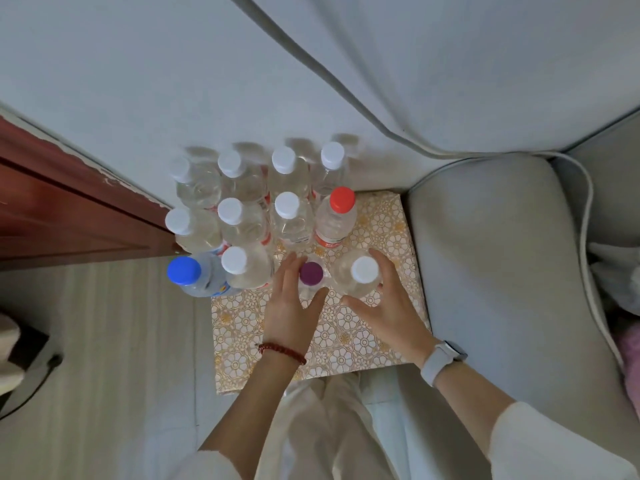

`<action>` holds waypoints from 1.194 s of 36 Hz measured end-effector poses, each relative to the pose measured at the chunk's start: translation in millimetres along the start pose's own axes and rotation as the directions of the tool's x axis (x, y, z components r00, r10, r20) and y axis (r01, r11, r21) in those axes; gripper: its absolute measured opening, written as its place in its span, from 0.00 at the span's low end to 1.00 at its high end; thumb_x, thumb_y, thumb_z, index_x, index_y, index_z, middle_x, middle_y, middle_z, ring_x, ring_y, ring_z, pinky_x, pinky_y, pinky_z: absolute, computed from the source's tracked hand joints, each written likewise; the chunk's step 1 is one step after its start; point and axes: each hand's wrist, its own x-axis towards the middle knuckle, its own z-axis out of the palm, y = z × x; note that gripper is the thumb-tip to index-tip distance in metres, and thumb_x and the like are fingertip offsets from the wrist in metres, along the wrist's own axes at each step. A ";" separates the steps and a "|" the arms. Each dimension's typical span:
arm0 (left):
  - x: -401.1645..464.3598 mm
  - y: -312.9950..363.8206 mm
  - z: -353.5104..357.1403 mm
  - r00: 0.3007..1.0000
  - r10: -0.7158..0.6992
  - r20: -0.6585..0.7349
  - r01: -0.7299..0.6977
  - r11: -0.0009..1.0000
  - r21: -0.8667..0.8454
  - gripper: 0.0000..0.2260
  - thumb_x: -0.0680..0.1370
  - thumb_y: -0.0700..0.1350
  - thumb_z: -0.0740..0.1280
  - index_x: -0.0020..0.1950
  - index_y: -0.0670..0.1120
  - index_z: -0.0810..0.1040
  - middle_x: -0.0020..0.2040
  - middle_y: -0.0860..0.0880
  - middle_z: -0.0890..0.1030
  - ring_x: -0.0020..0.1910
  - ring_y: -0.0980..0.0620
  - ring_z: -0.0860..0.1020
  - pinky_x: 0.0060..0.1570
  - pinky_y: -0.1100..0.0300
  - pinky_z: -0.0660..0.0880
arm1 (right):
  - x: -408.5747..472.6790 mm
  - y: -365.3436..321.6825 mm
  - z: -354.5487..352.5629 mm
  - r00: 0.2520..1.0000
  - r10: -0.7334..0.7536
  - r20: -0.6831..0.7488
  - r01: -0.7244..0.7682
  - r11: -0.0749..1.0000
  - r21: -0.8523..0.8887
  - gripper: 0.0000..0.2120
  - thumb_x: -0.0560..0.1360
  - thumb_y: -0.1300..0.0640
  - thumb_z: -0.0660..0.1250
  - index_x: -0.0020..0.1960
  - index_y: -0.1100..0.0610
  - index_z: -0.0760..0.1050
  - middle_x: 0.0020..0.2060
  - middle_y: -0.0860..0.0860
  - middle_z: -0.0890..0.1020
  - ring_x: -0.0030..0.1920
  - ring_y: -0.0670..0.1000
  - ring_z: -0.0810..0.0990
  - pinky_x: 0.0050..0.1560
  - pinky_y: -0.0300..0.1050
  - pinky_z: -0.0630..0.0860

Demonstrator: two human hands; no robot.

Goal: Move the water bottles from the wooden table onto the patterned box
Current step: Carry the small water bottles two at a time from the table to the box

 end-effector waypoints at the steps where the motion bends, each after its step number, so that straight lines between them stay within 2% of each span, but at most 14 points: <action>1: 0.5 3.1 -3.4 0.999 0.026 -0.022 -0.026 0.999 0.035 0.23 0.71 0.42 0.72 0.64 0.43 0.70 0.64 0.44 0.74 0.63 0.46 0.73 0.53 0.62 0.69 | -0.3 -3.1 -3.2 1.000 -0.024 -0.012 0.024 1.000 -0.017 0.37 0.70 0.52 0.71 0.72 0.50 0.54 0.67 0.44 0.63 0.67 0.41 0.63 0.66 0.36 0.63; 3: 2.1 7.9 -10.2 0.996 0.066 -0.064 -0.058 0.991 0.118 0.20 0.70 0.42 0.72 0.61 0.42 0.73 0.58 0.44 0.78 0.58 0.44 0.76 0.49 0.57 0.74 | 1.1 -10.4 -8.8 0.995 -0.085 -0.042 0.082 0.994 -0.078 0.34 0.70 0.52 0.71 0.71 0.51 0.57 0.63 0.42 0.65 0.64 0.40 0.65 0.61 0.27 0.64; 4: 3.7 9.4 -13.5 0.992 0.096 -0.076 -0.081 0.980 0.180 0.19 0.70 0.41 0.73 0.59 0.42 0.75 0.55 0.43 0.79 0.56 0.43 0.77 0.46 0.54 0.77 | 2.1 -14.0 -10.8 0.990 -0.128 -0.054 0.119 0.984 -0.134 0.32 0.71 0.52 0.70 0.70 0.50 0.59 0.62 0.42 0.66 0.62 0.40 0.66 0.58 0.26 0.66; 7: 10.4 9.6 -20.8 0.972 0.231 -0.035 -0.198 0.894 0.402 0.18 0.64 0.40 0.77 0.52 0.42 0.78 0.44 0.45 0.82 0.47 0.43 0.80 0.37 0.53 0.80 | 4.2 -24.0 -14.6 0.968 -0.238 -0.076 0.208 0.936 -0.285 0.24 0.70 0.51 0.71 0.62 0.46 0.63 0.59 0.45 0.72 0.55 0.43 0.72 0.49 0.37 0.75; 9: 15.5 8.5 -23.7 0.952 0.307 -0.006 -0.262 0.824 0.503 0.19 0.61 0.41 0.78 0.49 0.42 0.79 0.41 0.46 0.83 0.43 0.43 0.81 0.38 0.53 0.79 | 4.6 -28.7 -14.9 0.963 -0.251 -0.096 0.208 0.923 -0.324 0.22 0.69 0.51 0.71 0.57 0.44 0.63 0.55 0.44 0.73 0.50 0.42 0.73 0.42 0.39 0.76; 13: 20.2 8.5 -27.6 0.922 0.386 0.012 -0.313 0.728 0.610 0.19 0.58 0.44 0.79 0.46 0.44 0.80 0.40 0.49 0.84 0.39 0.45 0.80 0.40 0.55 0.75 | 6.6 -35.3 -11.8 0.971 -0.191 -0.143 0.137 0.938 -0.319 0.20 0.69 0.50 0.71 0.56 0.46 0.66 0.55 0.46 0.71 0.47 0.45 0.74 0.38 0.41 0.77; 16: 22.4 8.4 -28.9 0.892 0.451 0.007 -0.351 0.684 0.640 0.18 0.59 0.44 0.79 0.45 0.45 0.80 0.40 0.50 0.83 0.38 0.47 0.80 0.42 0.57 0.66 | 9.6 -40.2 -6.5 0.976 -0.142 -0.168 0.085 0.947 -0.309 0.20 0.69 0.49 0.71 0.58 0.51 0.69 0.57 0.49 0.69 0.46 0.48 0.75 0.37 0.41 0.77; 19: 29.0 10.3 -31.9 0.871 0.491 -0.013 -0.361 0.658 0.661 0.17 0.60 0.44 0.79 0.45 0.45 0.80 0.40 0.51 0.83 0.38 0.48 0.80 0.42 0.58 0.62 | 14.6 -46.2 -2.3 0.976 -0.102 -0.195 0.040 0.953 -0.300 0.21 0.69 0.48 0.71 0.58 0.52 0.69 0.57 0.49 0.69 0.44 0.48 0.75 0.35 0.40 0.76; 22: 34.1 10.4 -32.6 0.860 0.511 -0.014 -0.364 0.630 0.686 0.16 0.61 0.44 0.78 0.45 0.47 0.79 0.40 0.53 0.83 0.40 0.48 0.79 0.44 0.56 0.62 | 21.3 -53.7 -0.4 0.982 -0.052 -0.184 -0.007 0.952 -0.305 0.21 0.70 0.47 0.70 0.59 0.52 0.68 0.58 0.50 0.68 0.44 0.50 0.77 0.38 0.45 0.78; 28: 34.8 5.8 -36.9 0.880 0.475 -0.024 -0.319 0.627 0.711 0.17 0.61 0.44 0.78 0.47 0.47 0.80 0.41 0.52 0.83 0.43 0.47 0.80 0.52 0.51 0.62 | 22.2 -55.7 -7.4 0.988 -0.111 -0.109 0.053 0.900 -0.433 0.21 0.72 0.46 0.66 0.62 0.51 0.67 0.60 0.51 0.70 0.43 0.53 0.79 0.37 0.48 0.80; 34: 31.8 1.9 -44.9 0.905 0.426 -0.017 -0.281 0.626 0.727 0.20 0.61 0.43 0.78 0.51 0.48 0.79 0.43 0.52 0.83 0.47 0.47 0.80 0.61 0.41 0.59 | 23.3 -61.0 -5.9 0.990 -0.072 -0.122 0.022 0.927 -0.375 0.19 0.72 0.47 0.68 0.59 0.52 0.70 0.59 0.51 0.70 0.45 0.54 0.78 0.39 0.49 0.79; 37: 34.5 0.0 -45.2 0.888 0.459 -0.036 -0.300 0.637 0.710 0.15 0.64 0.41 0.76 0.49 0.49 0.80 0.42 0.54 0.83 0.46 0.48 0.80 0.60 0.42 0.61 | 25.3 -64.2 -0.1 0.990 -0.069 -0.122 0.019 0.927 -0.376 0.18 0.72 0.47 0.68 0.59 0.51 0.69 0.59 0.50 0.70 0.46 0.55 0.79 0.42 0.51 0.79; 40: 35.7 0.4 -44.3 0.888 0.457 -0.047 -0.297 0.649 0.700 0.14 0.64 0.41 0.77 0.48 0.49 0.80 0.41 0.55 0.83 0.44 0.48 0.81 0.59 0.44 0.61 | 27.1 -67.3 4.8 0.990 -0.070 -0.125 0.020 0.931 -0.364 0.19 0.72 0.47 0.68 0.59 0.51 0.69 0.59 0.51 0.70 0.47 0.56 0.79 0.43 0.51 0.79; 43: 35.6 0.9 -44.3 0.891 0.450 -0.052 -0.291 0.657 0.695 0.14 0.64 0.41 0.76 0.47 0.50 0.80 0.40 0.56 0.83 0.44 0.49 0.80 0.59 0.45 0.66 | 27.4 -68.1 6.8 0.989 -0.092 -0.119 0.041 0.926 -0.375 0.19 0.72 0.47 0.68 0.59 0.52 0.70 0.59 0.52 0.70 0.46 0.57 0.79 0.43 0.51 0.79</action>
